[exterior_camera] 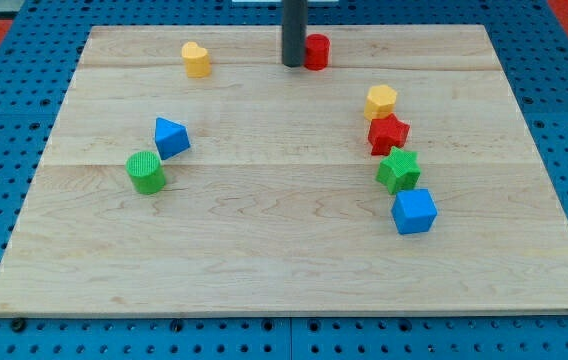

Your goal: Push red circle closer to yellow hexagon

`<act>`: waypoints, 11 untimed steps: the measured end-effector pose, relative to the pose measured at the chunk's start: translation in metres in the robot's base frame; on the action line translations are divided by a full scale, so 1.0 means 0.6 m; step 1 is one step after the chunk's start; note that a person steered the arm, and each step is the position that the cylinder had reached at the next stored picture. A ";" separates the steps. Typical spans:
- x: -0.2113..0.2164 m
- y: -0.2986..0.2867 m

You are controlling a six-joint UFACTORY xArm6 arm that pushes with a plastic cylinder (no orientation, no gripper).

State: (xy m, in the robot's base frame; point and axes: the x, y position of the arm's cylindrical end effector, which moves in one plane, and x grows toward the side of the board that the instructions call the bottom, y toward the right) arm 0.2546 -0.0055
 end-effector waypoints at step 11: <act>0.072 0.161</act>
